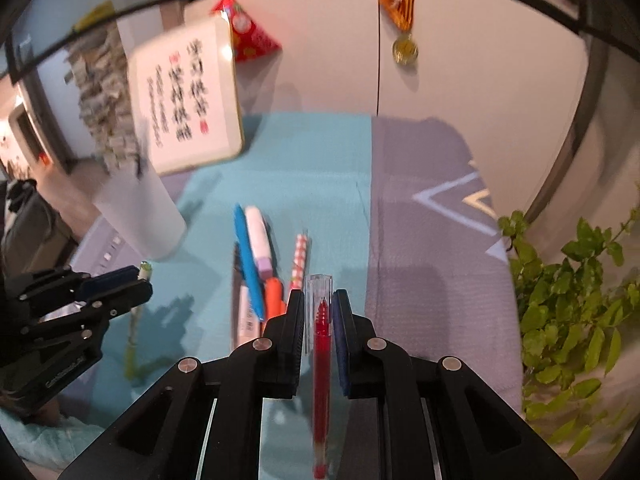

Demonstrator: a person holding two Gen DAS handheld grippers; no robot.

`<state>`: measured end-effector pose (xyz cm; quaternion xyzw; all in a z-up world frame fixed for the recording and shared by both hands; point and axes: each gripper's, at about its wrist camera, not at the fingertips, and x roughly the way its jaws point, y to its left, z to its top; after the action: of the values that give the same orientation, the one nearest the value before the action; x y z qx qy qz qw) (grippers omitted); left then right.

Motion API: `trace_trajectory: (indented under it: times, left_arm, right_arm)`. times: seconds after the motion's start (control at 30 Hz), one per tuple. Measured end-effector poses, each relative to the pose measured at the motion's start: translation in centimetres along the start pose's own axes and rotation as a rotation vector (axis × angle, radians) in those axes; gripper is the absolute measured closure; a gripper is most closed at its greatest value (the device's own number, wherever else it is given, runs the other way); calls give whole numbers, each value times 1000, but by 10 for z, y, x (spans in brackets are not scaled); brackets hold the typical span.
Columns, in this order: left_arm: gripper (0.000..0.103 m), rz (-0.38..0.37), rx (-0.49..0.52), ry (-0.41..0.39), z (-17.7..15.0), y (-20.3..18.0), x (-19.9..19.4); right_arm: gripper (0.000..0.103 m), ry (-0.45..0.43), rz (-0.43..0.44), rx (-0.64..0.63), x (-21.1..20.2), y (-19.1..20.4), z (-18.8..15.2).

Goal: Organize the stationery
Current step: 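Lift the green pen with the left gripper while the right gripper lifts the red pen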

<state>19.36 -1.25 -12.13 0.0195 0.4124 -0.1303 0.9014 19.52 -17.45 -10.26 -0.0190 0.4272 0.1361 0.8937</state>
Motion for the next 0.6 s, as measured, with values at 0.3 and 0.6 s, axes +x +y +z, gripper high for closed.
trace_trajectory:
  times: [0.3, 0.6]
  left_arm:
    - [91, 14, 13, -113, 2, -6, -43]
    - [91, 20, 12, -163, 6, -5, -64]
  right_arm:
    - [88, -116, -12, -16, -43, 16, -5]
    - [88, -194, -13, -44, -70, 35, -7]
